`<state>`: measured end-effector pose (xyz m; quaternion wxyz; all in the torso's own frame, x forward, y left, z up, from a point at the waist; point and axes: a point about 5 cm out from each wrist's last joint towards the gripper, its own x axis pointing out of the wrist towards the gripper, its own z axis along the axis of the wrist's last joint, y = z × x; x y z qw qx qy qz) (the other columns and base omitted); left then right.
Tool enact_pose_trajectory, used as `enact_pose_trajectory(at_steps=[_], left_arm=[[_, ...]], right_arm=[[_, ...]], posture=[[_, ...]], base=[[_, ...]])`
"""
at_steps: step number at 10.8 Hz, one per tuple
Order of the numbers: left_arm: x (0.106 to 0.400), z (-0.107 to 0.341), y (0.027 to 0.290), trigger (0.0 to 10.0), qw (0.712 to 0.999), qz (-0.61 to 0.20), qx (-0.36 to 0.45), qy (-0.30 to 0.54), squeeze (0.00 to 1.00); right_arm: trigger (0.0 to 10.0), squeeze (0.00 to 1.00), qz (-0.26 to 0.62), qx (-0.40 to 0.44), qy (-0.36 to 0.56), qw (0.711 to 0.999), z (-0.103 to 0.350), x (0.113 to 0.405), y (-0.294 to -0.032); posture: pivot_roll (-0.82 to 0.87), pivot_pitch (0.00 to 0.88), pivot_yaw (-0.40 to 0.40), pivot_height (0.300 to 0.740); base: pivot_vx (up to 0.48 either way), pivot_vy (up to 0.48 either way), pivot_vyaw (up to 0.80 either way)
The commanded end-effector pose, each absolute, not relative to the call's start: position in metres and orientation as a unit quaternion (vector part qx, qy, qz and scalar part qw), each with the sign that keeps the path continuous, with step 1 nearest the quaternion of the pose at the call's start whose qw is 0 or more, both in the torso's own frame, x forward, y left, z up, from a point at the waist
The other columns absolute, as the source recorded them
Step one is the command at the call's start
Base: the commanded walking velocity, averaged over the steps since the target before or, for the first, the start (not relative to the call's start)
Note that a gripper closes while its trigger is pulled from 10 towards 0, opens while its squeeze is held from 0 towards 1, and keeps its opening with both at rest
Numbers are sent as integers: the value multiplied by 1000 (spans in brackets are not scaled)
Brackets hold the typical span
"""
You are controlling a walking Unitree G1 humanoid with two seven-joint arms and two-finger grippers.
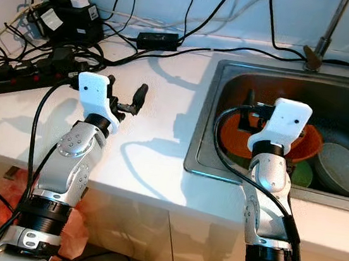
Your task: Kitchen organization
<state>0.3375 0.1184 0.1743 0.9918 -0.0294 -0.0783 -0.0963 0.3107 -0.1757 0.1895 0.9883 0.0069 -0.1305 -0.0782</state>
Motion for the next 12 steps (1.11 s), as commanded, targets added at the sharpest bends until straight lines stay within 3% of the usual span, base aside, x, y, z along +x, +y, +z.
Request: enact_pose_trajectory(at_steps=[1, 2, 12], left_arm=[[339, 172, 121, 10000, 992, -94, -32, -72, 0], [339, 172, 121, 10000, 992, -93, -32, -73, 0], [346, 178, 130, 10000, 993, -78, -13, -82, 0]], right_arm=[[10000, 0, -78, 8, -131, 988, 192, 310, -174], [10000, 0, -77, 10, -130, 988, 192, 311, -173], [10000, 0, -58, 18, -122, 991, 189, 314, -165]], posture=[[74, 12, 137, 740], [74, 10, 136, 740], [76, 12, 135, 740]], base=[[0, 0, -663], [0, 0, -775], [0, 0, 0]])
